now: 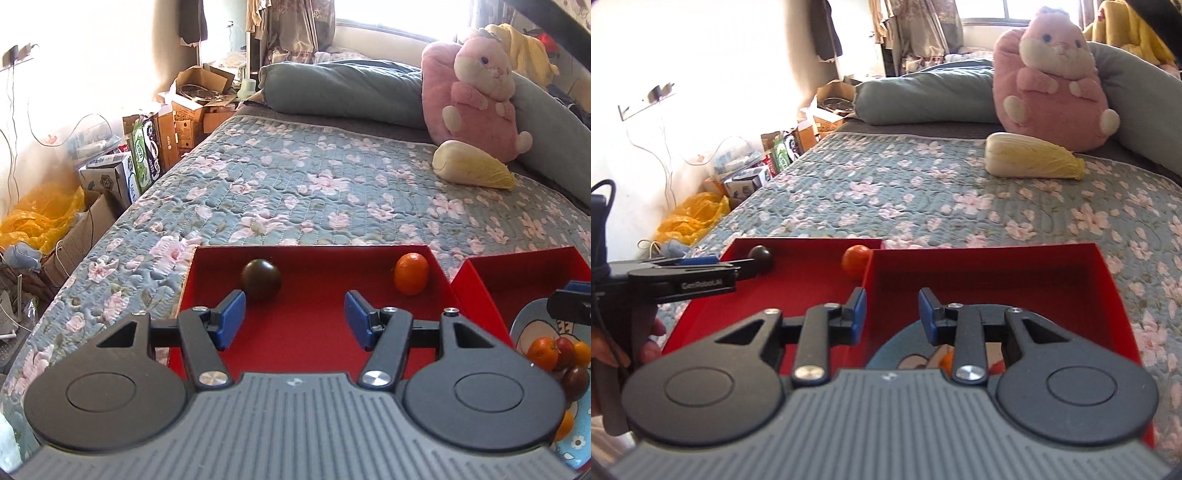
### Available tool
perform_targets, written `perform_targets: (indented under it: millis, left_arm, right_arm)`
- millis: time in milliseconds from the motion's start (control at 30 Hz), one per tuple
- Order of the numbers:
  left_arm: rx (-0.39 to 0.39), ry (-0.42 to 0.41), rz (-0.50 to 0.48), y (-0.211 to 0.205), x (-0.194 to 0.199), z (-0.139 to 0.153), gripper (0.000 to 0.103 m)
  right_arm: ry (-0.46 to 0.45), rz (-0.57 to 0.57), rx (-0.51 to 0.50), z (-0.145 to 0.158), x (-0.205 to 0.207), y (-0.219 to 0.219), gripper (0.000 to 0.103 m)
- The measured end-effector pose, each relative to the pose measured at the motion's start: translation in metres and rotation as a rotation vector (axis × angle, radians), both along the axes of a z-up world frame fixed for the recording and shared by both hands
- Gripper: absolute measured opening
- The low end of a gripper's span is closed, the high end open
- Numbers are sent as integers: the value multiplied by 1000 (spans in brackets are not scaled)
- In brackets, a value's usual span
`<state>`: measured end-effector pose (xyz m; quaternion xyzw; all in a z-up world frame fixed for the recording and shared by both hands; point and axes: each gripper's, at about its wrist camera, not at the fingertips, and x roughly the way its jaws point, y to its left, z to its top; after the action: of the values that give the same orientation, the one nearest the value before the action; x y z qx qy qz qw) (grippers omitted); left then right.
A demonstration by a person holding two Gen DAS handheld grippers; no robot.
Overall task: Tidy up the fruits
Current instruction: 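Move the right tool to a tangerine while the left tool approaches the dark plum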
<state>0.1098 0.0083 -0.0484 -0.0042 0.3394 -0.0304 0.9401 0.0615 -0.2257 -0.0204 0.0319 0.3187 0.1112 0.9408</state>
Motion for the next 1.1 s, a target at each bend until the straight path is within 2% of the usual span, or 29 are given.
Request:
perform_targets:
  millis: [233,367,500,600,767,867,967,1100]
  left_arm:
    - [4,22,34,12,16,-17,65]
    - [-44,51,101,26,27,-27,65]
    - [-34,58,98,28,38,-34,65]
    - [-32,67,121,32,47,-39,65]
    - [-74,80,126,37,58,-43,65]
    - [-144,86,150,44,60,-42,66]
    - [-176,87,152,48,62,-41,65]
    - [-176,92,147,47,62,-43,66]
  right_arm:
    - [12,84,-39,-8,34,44,34]
    - [33,92,-70,-19,55,59,34]
    - [22,100,-141,-29,71,73,34]
    - [3,120,-216,-35,81,84,34]
    - [-28,189,-379,-46,90,104,33]
    - [-46,242,-488,-55,93,118,33]
    - [-57,278,-595,-64,95,131,33]
    - [-70,274,-717,-72,100,140,36]
